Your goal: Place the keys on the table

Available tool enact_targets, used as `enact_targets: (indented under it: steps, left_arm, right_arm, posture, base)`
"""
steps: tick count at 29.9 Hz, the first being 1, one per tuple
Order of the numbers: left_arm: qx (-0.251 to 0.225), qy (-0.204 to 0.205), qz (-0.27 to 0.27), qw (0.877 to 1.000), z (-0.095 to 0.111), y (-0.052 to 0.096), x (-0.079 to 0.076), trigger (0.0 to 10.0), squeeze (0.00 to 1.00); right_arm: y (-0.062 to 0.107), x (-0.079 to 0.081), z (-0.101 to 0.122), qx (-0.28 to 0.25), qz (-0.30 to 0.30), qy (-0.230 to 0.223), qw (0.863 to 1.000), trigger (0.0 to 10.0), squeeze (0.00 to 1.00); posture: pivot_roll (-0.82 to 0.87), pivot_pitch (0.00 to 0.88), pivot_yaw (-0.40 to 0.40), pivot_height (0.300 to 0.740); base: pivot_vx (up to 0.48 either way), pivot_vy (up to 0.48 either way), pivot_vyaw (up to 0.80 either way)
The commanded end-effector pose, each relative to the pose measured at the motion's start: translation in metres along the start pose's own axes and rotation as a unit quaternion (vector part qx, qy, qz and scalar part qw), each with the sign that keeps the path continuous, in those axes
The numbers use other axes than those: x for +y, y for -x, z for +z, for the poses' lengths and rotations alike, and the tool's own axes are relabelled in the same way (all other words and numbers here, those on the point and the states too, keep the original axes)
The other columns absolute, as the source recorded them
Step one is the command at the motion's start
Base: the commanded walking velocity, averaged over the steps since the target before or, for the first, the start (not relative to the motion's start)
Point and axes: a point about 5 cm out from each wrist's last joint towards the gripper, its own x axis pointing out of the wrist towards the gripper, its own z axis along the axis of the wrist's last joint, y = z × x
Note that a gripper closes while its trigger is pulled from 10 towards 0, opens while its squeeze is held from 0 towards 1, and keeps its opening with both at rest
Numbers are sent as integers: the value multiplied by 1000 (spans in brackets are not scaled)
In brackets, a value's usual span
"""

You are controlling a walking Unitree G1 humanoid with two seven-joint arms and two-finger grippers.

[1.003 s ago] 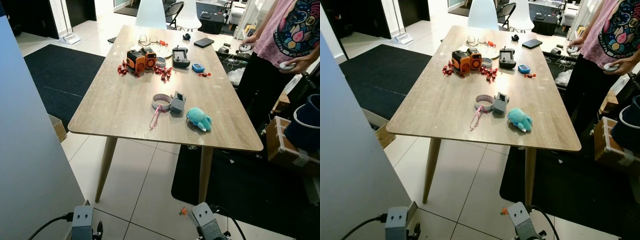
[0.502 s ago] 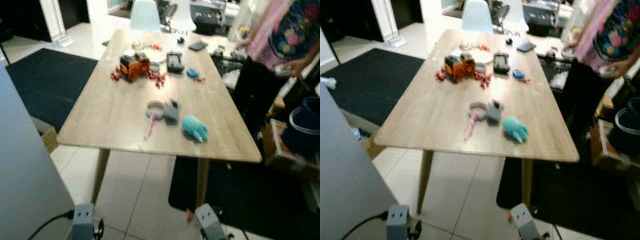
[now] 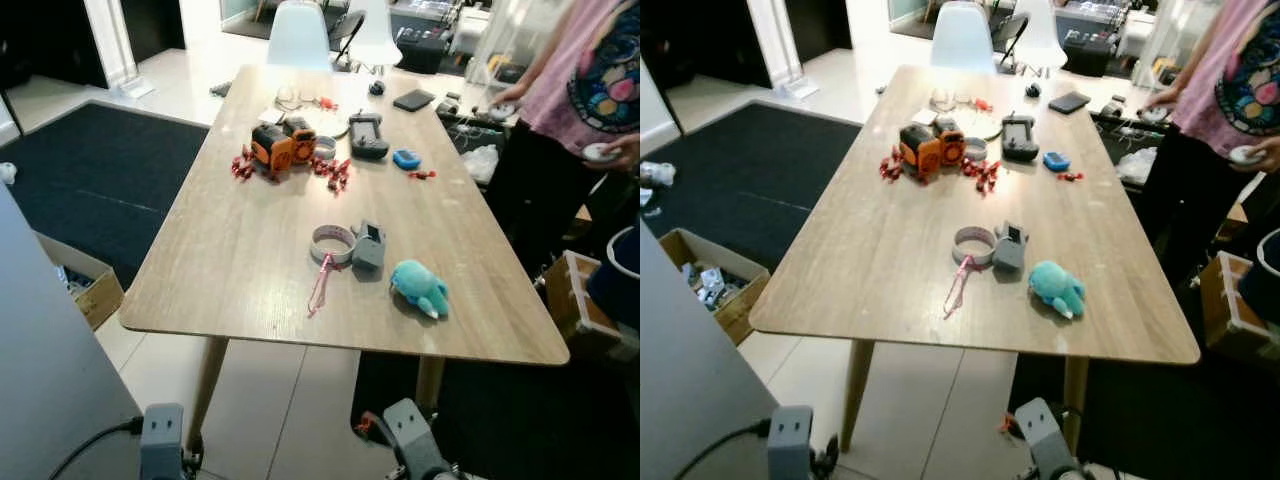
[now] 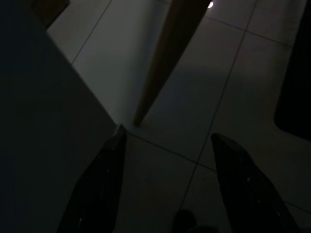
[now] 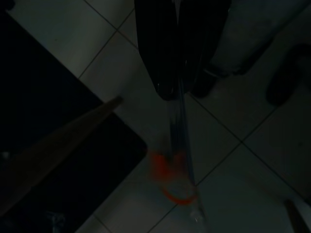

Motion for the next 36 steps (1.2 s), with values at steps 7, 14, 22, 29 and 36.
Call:
enact_targets:
  steps: [7, 14, 22, 29, 36]
  left_arm:
    - [-1, -4, 2, 1000, -5, 5, 1, 10000, 0]
    - [-11, -16, 2, 1000, -4, 5, 2, 10000, 0]
    - [-16, -31, -4, 999, -2, 4, -1, 10000, 0]
    - [-14, -31, -11, 999, -3, 4, -6, 10000, 0]
    - [-11, -24, -6, 1000, -4, 5, -4, 10000, 0]
  right_arm:
    - [3, 0, -8, 13, 0, -2, 1000, 10000, 0]
    - [4, -2, -10, 15, -4, -4, 1000, 10000, 0]
    - [6, -4, -14, 19, -8, -4, 1000, 10000, 0]
    - [5, -2, -13, 18, -7, -4, 1000, 10000, 0]
    - [4, -2, -12, 16, -6, -4, 1000, 10000, 0]
  posture:
    - [69, 63, -63, 740]
    - [64, 63, -59, 740]
    - [61, 65, -59, 740]
    - [59, 66, -58, 740]
    - [59, 66, -58, 740]
  base:
    - [0, 0, 0]
    - [0, 0, 0]
    - [0, -60, 0]
    - [0, -480, 0]
    - [0, -274, 0]
